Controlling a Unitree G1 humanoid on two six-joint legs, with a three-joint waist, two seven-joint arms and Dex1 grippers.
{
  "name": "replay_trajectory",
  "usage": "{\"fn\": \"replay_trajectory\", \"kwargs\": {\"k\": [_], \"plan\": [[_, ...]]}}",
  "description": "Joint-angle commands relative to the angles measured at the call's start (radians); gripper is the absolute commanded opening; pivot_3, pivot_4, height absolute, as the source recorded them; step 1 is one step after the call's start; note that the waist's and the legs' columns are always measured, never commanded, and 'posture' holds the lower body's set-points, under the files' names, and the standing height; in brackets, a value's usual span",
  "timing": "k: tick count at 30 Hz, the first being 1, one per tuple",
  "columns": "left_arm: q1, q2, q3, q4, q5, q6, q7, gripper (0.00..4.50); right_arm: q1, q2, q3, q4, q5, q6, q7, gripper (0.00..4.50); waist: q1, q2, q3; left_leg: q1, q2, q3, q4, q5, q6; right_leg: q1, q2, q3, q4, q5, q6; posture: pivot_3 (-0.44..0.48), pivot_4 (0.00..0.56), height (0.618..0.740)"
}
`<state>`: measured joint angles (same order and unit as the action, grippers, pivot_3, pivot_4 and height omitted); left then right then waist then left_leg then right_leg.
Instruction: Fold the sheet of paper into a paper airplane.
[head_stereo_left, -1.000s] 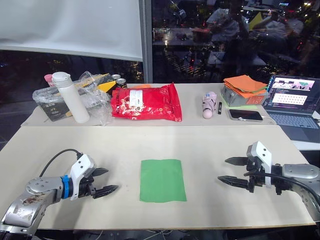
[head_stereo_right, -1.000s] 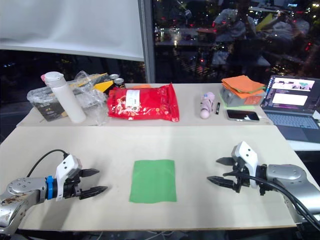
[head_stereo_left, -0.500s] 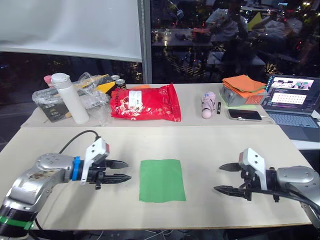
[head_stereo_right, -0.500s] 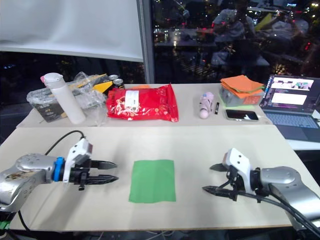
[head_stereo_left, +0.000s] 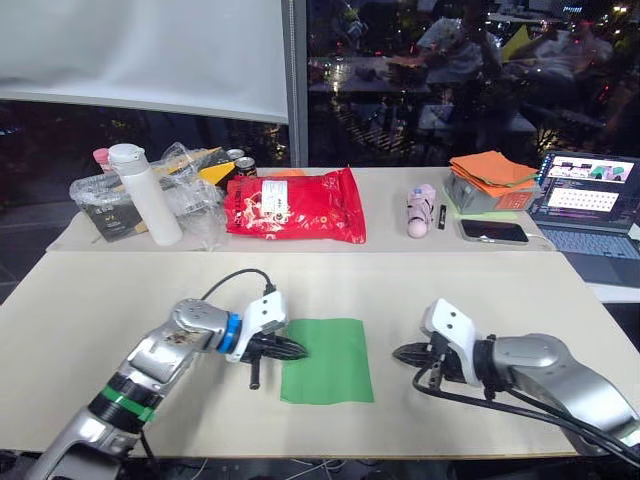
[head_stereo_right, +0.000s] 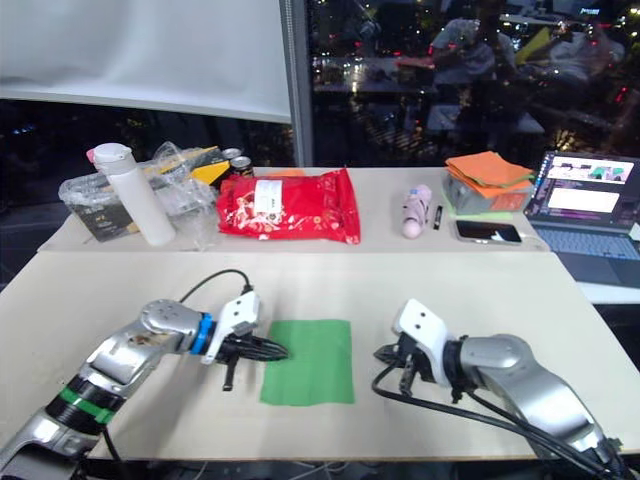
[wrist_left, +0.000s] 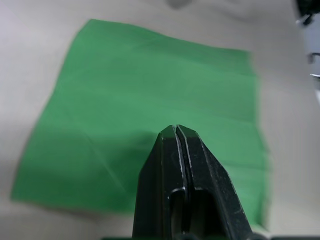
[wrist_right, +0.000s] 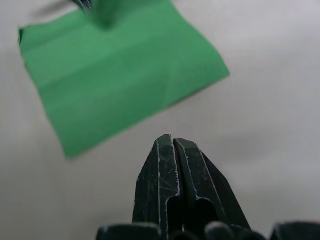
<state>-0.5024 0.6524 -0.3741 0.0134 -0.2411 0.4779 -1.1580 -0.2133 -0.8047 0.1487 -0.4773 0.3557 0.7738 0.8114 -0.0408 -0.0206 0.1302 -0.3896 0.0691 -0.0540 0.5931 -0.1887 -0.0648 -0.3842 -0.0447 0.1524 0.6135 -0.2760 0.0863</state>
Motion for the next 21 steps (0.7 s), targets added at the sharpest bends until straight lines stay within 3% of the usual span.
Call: {"fn": "replay_trajectory", "kwargs": {"k": [1, 8, 21], "plan": [[-0.002, -0.022, 0.011, 0.072, 0.039, -0.062, 0.019, 0.00, -0.027, -0.013, 0.045, -0.023, -0.028, 0.028, -0.003, 0.04, -0.002, 0.000, 0.000, 0.000, 0.000, 0.000, 0.000, 0.000, 0.000, 0.000, 0.000, 0.000, 0.000, 0.000, 0.000, 0.000, 0.150, 0.725], [0.025, -0.080, -0.038, 0.211, 0.123, -0.170, 0.013, 0.00, -0.105, -0.022, 0.116, 0.064, -0.103, -0.030, 0.026, 0.04, 0.002, 0.005, -0.006, 0.002, 0.000, 0.000, 0.002, -0.001, 0.001, 0.002, 0.000, 0.000, 0.001, 0.000, 0.001, 0.000, 0.150, 0.725], [0.065, -0.073, -0.050, 0.213, 0.186, -0.172, 0.019, 0.00, -0.148, 0.038, 0.239, 0.230, -0.234, -0.181, 0.090, 0.04, -0.004, 0.005, -0.017, 0.010, 0.000, -0.001, 0.003, -0.001, 0.001, 0.012, 0.000, 0.000, 0.001, -0.002, 0.002, 0.000, 0.150, 0.725]]}}
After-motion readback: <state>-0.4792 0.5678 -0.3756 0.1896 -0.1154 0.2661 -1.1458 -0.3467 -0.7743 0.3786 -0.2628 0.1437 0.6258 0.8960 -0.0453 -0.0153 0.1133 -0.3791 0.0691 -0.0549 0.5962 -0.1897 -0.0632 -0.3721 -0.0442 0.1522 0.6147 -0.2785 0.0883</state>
